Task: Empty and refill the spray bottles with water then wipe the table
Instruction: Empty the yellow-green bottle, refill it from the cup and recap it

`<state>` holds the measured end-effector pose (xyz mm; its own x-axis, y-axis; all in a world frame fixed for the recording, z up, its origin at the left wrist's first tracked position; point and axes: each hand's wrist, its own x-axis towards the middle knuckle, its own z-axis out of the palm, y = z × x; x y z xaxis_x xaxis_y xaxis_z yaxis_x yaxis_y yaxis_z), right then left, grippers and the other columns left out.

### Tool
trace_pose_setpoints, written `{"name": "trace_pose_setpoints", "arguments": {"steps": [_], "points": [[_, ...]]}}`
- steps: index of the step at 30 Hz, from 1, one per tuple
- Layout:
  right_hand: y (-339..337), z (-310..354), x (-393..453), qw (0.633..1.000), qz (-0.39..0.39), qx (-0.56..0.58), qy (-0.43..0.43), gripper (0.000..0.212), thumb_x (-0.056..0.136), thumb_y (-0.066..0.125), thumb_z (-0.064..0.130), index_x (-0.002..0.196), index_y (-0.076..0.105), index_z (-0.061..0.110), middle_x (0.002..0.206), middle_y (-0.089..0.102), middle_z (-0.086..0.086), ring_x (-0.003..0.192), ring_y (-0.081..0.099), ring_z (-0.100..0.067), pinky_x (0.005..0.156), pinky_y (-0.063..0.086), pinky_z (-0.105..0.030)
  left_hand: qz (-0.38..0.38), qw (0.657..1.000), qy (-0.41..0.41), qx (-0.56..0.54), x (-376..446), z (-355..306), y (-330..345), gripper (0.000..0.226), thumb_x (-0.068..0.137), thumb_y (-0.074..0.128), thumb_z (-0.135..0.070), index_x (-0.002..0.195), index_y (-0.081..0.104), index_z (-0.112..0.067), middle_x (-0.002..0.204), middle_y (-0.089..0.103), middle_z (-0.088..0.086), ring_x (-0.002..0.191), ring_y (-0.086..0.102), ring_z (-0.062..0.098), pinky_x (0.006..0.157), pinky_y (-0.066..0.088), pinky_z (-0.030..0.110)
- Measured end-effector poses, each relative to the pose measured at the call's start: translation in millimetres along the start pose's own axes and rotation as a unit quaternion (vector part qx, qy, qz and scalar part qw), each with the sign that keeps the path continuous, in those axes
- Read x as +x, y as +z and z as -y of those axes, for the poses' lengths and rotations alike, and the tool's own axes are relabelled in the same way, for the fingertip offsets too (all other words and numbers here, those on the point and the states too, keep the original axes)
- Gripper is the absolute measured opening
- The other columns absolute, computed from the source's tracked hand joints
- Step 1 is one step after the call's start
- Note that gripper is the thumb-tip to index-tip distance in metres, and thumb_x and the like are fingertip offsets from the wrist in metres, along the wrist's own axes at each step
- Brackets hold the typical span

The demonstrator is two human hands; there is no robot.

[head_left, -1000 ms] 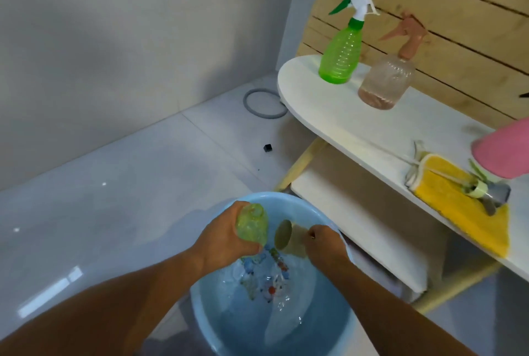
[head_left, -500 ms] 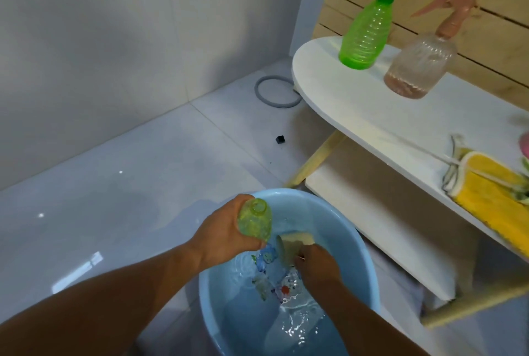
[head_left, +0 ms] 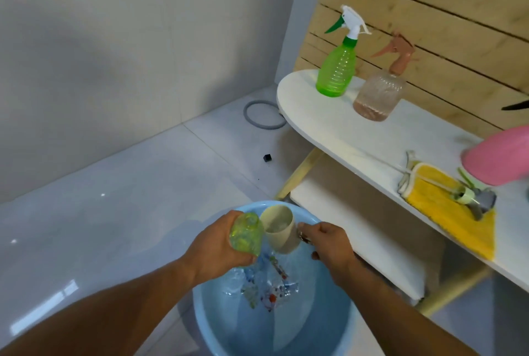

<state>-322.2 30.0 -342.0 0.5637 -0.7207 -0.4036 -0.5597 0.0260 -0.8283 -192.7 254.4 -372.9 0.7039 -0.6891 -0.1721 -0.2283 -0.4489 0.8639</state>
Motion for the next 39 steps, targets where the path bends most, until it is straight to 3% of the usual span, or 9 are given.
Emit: {"name": "trace_pose_setpoints", "arguments": {"steps": [4,7,11,16,20,31,39], "points": [[-22.3,38.9,-25.1,0.997,-0.01,0.015,-0.074,0.035,0.083,0.082,0.038,0.065,0.062,0.016,0.073,0.07,-0.014,0.065,0.057,-0.018,0.053,0.045,-0.029,-0.008,1.0,0.005,0.0,-11.7,-9.5,-1.3,0.072,0.058,0.095,-0.043,0.118,0.056,-0.048,0.108,0.068,-0.022,0.099,0.064,-0.002,0.087,0.054,0.027],[-34.5,67.8,-43.9,0.993,-0.012,0.022,-0.117,0.035,0.079,0.084,0.038,0.061,0.06,0.02,0.07,0.068,-0.011,0.067,0.057,-0.019,0.058,0.046,-0.034,-0.014,1.0,0.01,-0.003,-16.1,-21.0,-3.5,0.072,0.058,0.096,-0.044,0.119,0.057,-0.046,0.107,0.068,-0.021,0.097,0.065,-0.003,0.089,0.055,0.031],[-47.6,98.4,-65.0,0.984,-0.024,0.0,-0.178,0.038,0.078,0.083,0.038,0.065,0.06,0.012,0.077,0.068,-0.02,0.056,0.054,-0.012,0.052,0.046,-0.026,-0.01,0.999,0.03,0.016,-18.4,-44.5,-9.5,0.081,0.051,0.088,-0.06,0.123,0.055,-0.043,0.111,0.066,-0.02,0.101,0.065,0.003,0.091,0.055,0.036],[-59.5,127.1,-85.8,0.965,-0.04,-0.007,-0.26,0.04,0.082,0.084,0.032,0.07,0.06,0.002,0.055,0.052,0.003,0.048,0.041,-0.007,0.045,0.037,-0.016,-0.018,0.998,0.041,0.049,-18.3,-66.8,-17.8,0.084,0.048,0.085,-0.07,0.122,0.052,-0.048,0.108,0.068,-0.023,0.099,0.067,0.005,0.091,0.056,0.037],[-67.7,142.8,-97.7,0.945,-0.059,-0.06,-0.316,0.034,0.083,0.083,0.033,0.069,0.063,0.009,0.052,0.051,0.011,0.048,0.04,-0.003,0.047,0.034,-0.013,-0.024,0.997,0.049,0.059,-20.7,-76.7,-21.9,0.087,0.047,0.084,-0.075,0.123,0.051,-0.047,0.109,0.069,-0.023,0.102,0.067,0.006,0.093,0.056,0.039],[-82.6,162.9,-125.4,0.915,-0.087,-0.145,-0.367,0.029,0.085,0.08,0.037,0.069,0.063,0.019,0.062,0.054,0.009,0.06,0.047,-0.009,0.058,0.036,-0.027,-0.018,0.996,0.06,0.066,-28.5,-93.4,-27.2,0.082,0.051,0.083,-0.075,0.122,0.052,-0.046,0.108,0.069,-0.022,0.1,0.066,0.003,0.09,0.058,0.036],[-84.3,165.2,-131.6,0.895,-0.108,-0.192,-0.387,0.027,0.084,0.079,0.038,0.069,0.062,0.024,0.071,0.057,0.008,0.067,0.052,-0.005,0.059,0.035,-0.02,-0.019,0.996,0.061,0.069,-27.8,-95.7,-26.4,0.083,0.05,0.082,-0.076,0.121,0.053,-0.046,0.107,0.069,-0.022,0.099,0.066,0.003,0.089,0.058,0.034]]}}
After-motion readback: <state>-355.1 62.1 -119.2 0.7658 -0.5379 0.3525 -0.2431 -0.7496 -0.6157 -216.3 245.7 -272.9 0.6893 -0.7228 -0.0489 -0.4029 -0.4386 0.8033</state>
